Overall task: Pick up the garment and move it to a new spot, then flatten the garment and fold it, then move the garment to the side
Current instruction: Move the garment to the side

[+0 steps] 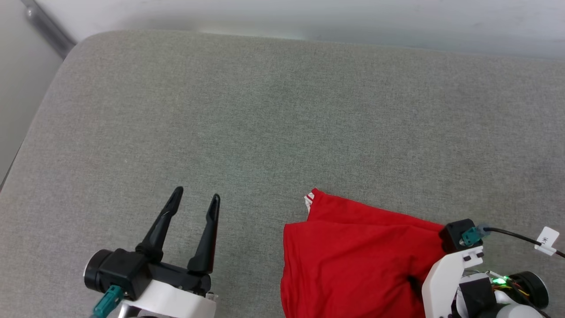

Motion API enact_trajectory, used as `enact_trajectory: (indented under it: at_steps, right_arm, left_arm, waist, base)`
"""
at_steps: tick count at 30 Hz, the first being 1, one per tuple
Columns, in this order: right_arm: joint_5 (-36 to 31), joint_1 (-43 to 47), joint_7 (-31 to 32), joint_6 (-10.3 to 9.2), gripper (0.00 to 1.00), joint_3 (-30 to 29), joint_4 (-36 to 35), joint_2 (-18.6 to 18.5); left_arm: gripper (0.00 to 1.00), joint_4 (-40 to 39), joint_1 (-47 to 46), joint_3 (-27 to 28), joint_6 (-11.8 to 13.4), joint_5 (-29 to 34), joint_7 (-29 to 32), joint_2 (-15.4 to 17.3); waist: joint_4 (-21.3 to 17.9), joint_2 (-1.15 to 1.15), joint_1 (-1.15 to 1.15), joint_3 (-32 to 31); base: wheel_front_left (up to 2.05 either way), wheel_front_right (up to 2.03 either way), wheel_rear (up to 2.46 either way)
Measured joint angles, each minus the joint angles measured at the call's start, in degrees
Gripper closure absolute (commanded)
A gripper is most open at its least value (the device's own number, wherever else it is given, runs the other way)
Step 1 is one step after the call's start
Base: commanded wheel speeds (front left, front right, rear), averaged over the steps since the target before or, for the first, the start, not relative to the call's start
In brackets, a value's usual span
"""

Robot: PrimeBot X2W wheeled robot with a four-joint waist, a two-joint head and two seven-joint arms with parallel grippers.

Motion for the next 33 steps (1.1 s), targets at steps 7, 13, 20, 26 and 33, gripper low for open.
enact_trajectory:
  at_steps: [7,13,20,26,33]
  right_arm:
    - [-0.4,-2.7,-4.0,0.13,1.00,3.1,3.5,-0.9]
    - [-2.3,-7.1,-5.6,0.21,1.00,10.1,2.1,-7.7]
    - [-1.2,-15.7,-3.2,0.15,1.00,18.1,-4.8,-26.2]
    - [-0.5,-22.1,-3.7,0.13,1.00,21.1,-7.5,-35.3]
    - [-0.1,-29.0,-7.3,0.15,1.00,21.9,-5.3,-42.5]
  left_arm:
    - [0.00,0.6,-0.1,-1.1,0.0,0.0,0.0,0.4]
    - [0.00,0.5,-0.2,-1.2,0.0,-0.1,0.0,0.6]
    - [0.00,0.0,-2.5,-5.2,0.0,0.0,0.0,0.4]
    - [0.00,0.4,-5.7,-8.8,0.0,1.5,-0.1,1.7]
    - [0.00,-1.3,-12.4,-12.8,0.0,2.5,-0.1,4.2]
  waist:
    - [-1.0,0.00,0.00,-0.6]
    - [-4.4,0.00,0.00,-1.3]
    - [-11.3,0.00,0.02,-0.7]
    - [-15.9,0.00,0.01,1.7]
    - [-21.0,0.00,0.02,8.4]
  base:
    - [0.00,0.00,0.00]
    - [0.00,0.00,0.00]
    - [0.00,0.00,0.00]
    - [0.00,0.00,0.00]
    - [0.00,0.00,0.00]
